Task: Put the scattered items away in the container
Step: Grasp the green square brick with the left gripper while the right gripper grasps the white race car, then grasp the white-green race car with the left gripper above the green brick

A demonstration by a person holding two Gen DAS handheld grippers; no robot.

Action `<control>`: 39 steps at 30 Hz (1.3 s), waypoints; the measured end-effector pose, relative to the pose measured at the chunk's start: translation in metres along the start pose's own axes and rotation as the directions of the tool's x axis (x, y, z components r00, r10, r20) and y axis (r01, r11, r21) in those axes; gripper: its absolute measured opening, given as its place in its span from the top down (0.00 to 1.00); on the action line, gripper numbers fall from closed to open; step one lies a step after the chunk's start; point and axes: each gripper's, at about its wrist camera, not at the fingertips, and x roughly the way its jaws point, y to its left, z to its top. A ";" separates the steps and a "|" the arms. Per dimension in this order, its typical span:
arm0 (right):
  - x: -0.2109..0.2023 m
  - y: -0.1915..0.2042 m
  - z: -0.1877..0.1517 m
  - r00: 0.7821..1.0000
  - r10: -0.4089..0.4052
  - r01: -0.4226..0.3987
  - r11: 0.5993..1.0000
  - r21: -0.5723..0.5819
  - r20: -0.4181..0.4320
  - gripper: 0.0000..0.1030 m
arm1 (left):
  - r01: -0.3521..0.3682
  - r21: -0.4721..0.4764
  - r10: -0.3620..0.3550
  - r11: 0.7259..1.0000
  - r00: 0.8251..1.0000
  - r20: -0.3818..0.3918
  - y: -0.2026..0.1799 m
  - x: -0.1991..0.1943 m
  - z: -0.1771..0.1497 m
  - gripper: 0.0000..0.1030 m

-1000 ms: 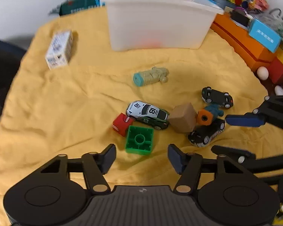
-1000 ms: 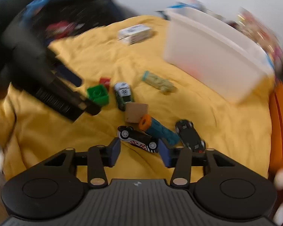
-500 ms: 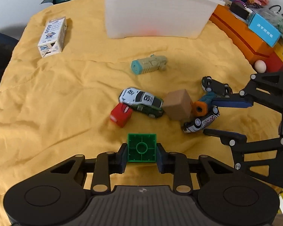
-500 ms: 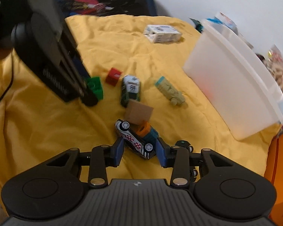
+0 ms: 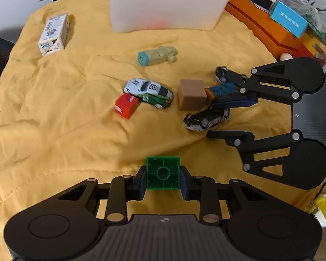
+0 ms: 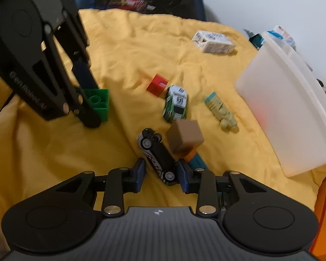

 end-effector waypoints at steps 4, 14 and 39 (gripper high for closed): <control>-0.005 -0.021 0.001 0.997 0.074 -0.070 0.974 0.215 -0.012 0.80 | -0.022 0.033 0.022 0.999 1.000 0.015 -0.004 -0.001 0.003 0.67; -0.041 -0.057 -0.061 0.920 0.355 -0.340 0.518 0.785 0.165 0.83 | -0.060 0.077 0.059 0.995 0.998 0.016 -0.003 -0.004 -0.004 0.67; -0.059 -0.032 -0.067 0.995 0.101 -0.084 0.725 0.683 0.015 0.57 | -0.069 -0.443 0.077 0.894 0.997 0.000 0.028 0.051 0.096 0.41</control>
